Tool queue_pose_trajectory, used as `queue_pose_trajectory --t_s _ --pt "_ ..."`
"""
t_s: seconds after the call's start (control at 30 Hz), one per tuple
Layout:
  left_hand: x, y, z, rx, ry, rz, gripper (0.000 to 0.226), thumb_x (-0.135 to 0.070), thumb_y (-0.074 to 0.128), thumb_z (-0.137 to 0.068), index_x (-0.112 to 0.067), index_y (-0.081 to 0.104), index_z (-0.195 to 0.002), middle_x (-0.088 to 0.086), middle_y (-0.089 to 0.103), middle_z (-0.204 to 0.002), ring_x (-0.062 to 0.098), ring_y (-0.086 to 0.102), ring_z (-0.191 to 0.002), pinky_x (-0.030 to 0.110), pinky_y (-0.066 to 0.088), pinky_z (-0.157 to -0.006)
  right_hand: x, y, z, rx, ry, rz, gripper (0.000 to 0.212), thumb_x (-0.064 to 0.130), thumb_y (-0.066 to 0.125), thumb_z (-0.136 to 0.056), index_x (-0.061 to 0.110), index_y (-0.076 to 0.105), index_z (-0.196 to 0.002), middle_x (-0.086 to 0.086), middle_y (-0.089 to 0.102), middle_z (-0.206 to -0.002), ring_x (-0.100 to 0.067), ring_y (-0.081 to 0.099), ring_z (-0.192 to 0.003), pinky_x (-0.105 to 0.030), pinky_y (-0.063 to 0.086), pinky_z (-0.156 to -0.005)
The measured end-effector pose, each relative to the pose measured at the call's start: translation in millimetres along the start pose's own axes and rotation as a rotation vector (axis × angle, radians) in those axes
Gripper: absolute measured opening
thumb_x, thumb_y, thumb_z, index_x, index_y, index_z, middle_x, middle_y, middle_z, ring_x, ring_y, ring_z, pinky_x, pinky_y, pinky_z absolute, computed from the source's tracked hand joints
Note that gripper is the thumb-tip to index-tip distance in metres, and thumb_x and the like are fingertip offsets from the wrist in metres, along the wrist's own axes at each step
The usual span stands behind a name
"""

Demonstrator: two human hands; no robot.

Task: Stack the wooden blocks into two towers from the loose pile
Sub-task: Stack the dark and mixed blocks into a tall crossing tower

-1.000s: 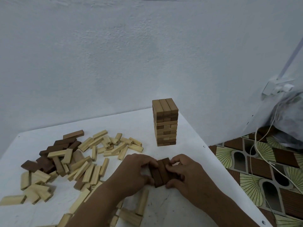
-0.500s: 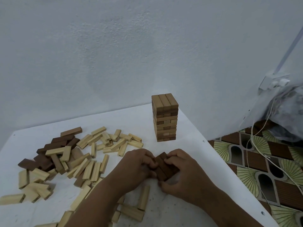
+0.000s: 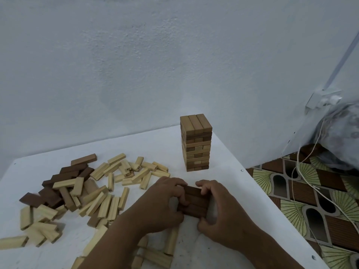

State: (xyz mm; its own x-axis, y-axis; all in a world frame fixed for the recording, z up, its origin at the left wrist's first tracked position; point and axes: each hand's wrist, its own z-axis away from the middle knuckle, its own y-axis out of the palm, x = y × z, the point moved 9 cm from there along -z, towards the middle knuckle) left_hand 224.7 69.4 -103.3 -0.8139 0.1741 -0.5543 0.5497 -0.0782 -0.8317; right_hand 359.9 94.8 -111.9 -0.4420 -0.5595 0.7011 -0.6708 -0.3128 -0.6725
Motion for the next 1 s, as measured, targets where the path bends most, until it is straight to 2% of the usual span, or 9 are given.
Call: queue_pose_trajectory --t_s 0.1,0.23,0.4,0.63,0.7,0.8,0.9,1.0 --pt "4.6 -3.1 -1.0 0.003 -0.029 0.001 0.017 -0.032 0.074 -0.066 -0.030 0.063 -0.078 -0.024 0.052 -0.119 -0.002 0.041 -0.109 0.026 0.045 -0.092 -3.2 -2.6 -0.7 -0.014 0.011 0.014 0.058 0.034 0.075 -0.063 0.038 0.041 -0.110 0.029 0.045 -0.123 0.007 0.043 -0.116 -0.002 0.038 -0.088" --pt "6.7 -2.4 -2.3 0.007 -0.022 0.018 0.017 -0.033 0.075 -0.065 -0.031 0.062 -0.075 -0.025 0.052 -0.116 -0.004 0.040 -0.107 0.026 0.045 -0.092 -5.0 -7.0 -3.0 -0.013 0.010 0.076 0.065 0.040 0.076 -0.064 0.038 0.038 -0.117 0.030 0.043 -0.117 0.005 0.044 -0.113 -0.002 0.037 -0.087" --pt "8.6 -3.6 -2.5 0.003 -0.006 0.029 0.016 -0.034 0.076 -0.067 -0.030 0.064 -0.077 -0.028 0.051 -0.115 -0.005 0.039 -0.108 0.025 0.043 -0.093 -7.9 -5.1 -5.3 -0.030 0.035 0.129 0.061 0.044 0.075 -0.062 0.039 0.039 -0.111 0.029 0.043 -0.107 0.002 0.044 -0.107 -0.006 0.041 -0.082" --pt "10.9 -7.1 -8.4 0.046 0.021 -0.006 0.016 -0.041 0.073 -0.060 -0.041 0.063 -0.073 -0.028 0.053 -0.120 -0.002 0.037 -0.113 0.031 0.036 -0.099 -13.5 -6.2 -5.2 -0.041 0.080 0.079 0.060 0.039 0.080 -0.059 0.040 0.043 -0.107 0.027 0.049 -0.107 0.000 0.047 -0.106 -0.009 0.044 -0.084" --pt "9.4 -8.0 -9.0 0.039 0.030 0.002 0.016 -0.040 0.075 -0.061 -0.042 0.065 -0.073 -0.028 0.054 -0.118 -0.005 0.038 -0.112 0.031 0.036 -0.101 -10.2 -11.4 -5.7 -0.039 0.087 0.067 0.059 0.038 0.082 -0.060 0.040 0.043 -0.105 0.026 0.050 -0.107 0.003 0.046 -0.107 -0.006 0.042 -0.083" --pt "6.0 -20.5 -7.2 -0.031 0.049 0.066 0.022 -0.039 0.078 -0.059 -0.040 0.071 -0.081 -0.031 0.056 -0.114 -0.006 0.042 -0.111 0.029 0.040 -0.099 -0.9 -24.9 -7.3 -0.029 0.104 0.080 0.058 0.037 0.084 -0.063 0.041 0.042 -0.103 0.032 0.046 -0.108 0.012 0.043 -0.105 0.004 0.033 -0.079" --pt "-2.6 -45.7 -6.0 -0.153 0.045 0.138 0.036 -0.037 0.082 -0.060 -0.039 0.063 -0.091 -0.031 0.056 -0.112 -0.001 0.047 -0.113 0.025 0.046 -0.092 8.5 -45.1 -15.1 -0.072 0.080 0.041 0.063 0.041 0.082 -0.061 0.045 0.040 -0.108 0.033 0.049 -0.116 0.002 0.048 -0.111 -0.008 0.040 -0.082" --pt "-19.1 -74.1 -7.9 -0.261 0.075 0.190 0.050 -0.042 0.082 -0.058 -0.039 0.050 -0.096 -0.024 0.060 -0.113 0.006 0.053 -0.109 0.027 0.048 -0.084 25.2 -69.1 -26.4 -0.113 0.030 -0.023 0.064 0.033 0.083 -0.064 0.046 0.040 -0.110 0.029 0.050 -0.116 -0.001 0.046 -0.116 -0.016 0.040 -0.086"
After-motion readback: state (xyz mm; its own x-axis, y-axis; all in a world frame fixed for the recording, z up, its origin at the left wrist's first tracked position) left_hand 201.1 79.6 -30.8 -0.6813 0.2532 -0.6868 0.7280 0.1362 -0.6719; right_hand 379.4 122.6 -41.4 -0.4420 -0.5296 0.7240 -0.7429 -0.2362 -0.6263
